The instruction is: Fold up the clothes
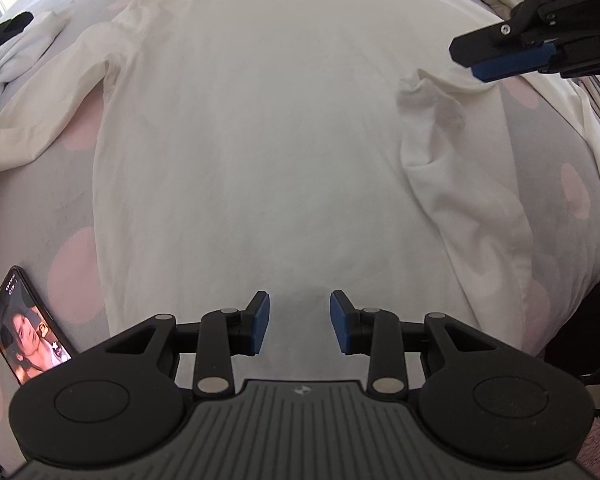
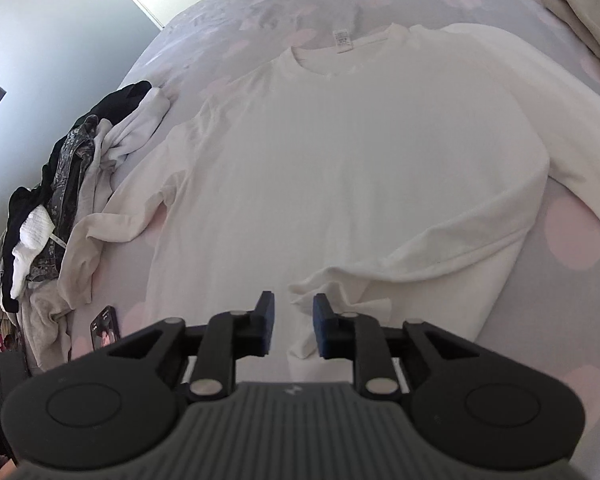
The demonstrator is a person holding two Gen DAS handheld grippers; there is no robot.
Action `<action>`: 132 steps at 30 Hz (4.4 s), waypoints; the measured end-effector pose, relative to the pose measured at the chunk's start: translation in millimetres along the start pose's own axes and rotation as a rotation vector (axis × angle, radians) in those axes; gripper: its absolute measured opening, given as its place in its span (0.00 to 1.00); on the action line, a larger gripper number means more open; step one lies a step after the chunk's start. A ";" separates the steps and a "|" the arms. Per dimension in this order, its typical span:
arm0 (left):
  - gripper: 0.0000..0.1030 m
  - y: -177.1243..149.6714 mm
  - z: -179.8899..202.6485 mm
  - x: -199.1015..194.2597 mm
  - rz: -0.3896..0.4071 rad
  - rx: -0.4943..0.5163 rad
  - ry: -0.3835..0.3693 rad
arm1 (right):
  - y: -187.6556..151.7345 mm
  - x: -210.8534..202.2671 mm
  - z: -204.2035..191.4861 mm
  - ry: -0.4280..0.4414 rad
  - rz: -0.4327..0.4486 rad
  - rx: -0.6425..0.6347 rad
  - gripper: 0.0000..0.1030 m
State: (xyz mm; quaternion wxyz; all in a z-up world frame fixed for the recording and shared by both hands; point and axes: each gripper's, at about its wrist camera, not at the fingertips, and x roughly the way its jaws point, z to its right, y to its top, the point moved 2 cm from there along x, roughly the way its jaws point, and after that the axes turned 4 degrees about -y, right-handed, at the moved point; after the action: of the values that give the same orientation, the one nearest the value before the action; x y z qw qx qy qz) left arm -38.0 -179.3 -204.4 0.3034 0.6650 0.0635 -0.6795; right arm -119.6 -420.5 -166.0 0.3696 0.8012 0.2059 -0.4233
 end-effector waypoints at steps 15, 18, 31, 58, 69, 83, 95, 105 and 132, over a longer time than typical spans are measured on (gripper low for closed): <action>0.31 6.2 0.1 10.4 -0.025 -0.014 -0.022 | -22.3 12.6 59.1 -0.107 -0.037 0.033 0.30; 0.31 11.0 2.2 12.0 -0.024 -0.009 -0.017 | -9.6 18.3 39.0 -0.103 0.004 -0.055 0.30; 0.39 22.0 -2.4 21.4 -0.027 -0.012 -0.011 | -27.9 68.4 -7.2 -0.283 -0.044 -0.611 0.35; 0.40 11.4 15.5 9.4 -0.031 0.016 -0.039 | -107.1 -109.4 72.1 -0.253 -0.104 -0.035 0.08; 0.40 18.3 42.8 10.8 -0.027 0.085 -0.038 | -177.8 -123.0 141.9 -0.410 -0.326 0.095 0.06; 0.40 10.3 20.6 -1.9 -0.040 0.092 -0.090 | -137.1 -122.4 124.4 -0.408 -0.148 0.012 0.34; 0.33 -12.9 -39.6 -44.7 -0.108 0.052 -0.165 | -111.5 -39.7 72.0 -0.250 -0.101 -0.144 0.36; 0.33 -13.9 -64.7 -15.8 -0.155 0.020 -0.027 | -94.1 -40.2 98.5 -0.314 -0.092 -0.061 0.44; 0.34 59.5 -19.6 -5.1 -0.067 0.068 -0.041 | -78.1 -50.0 228.9 -0.609 -0.088 0.132 0.41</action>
State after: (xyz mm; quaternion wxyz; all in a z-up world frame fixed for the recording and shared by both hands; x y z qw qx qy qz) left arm 8.2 -216.1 -182.9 0.2590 0.6581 0.0564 -0.7047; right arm -318.0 -546.6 -241.5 0.3426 0.6503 0.0922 -0.6717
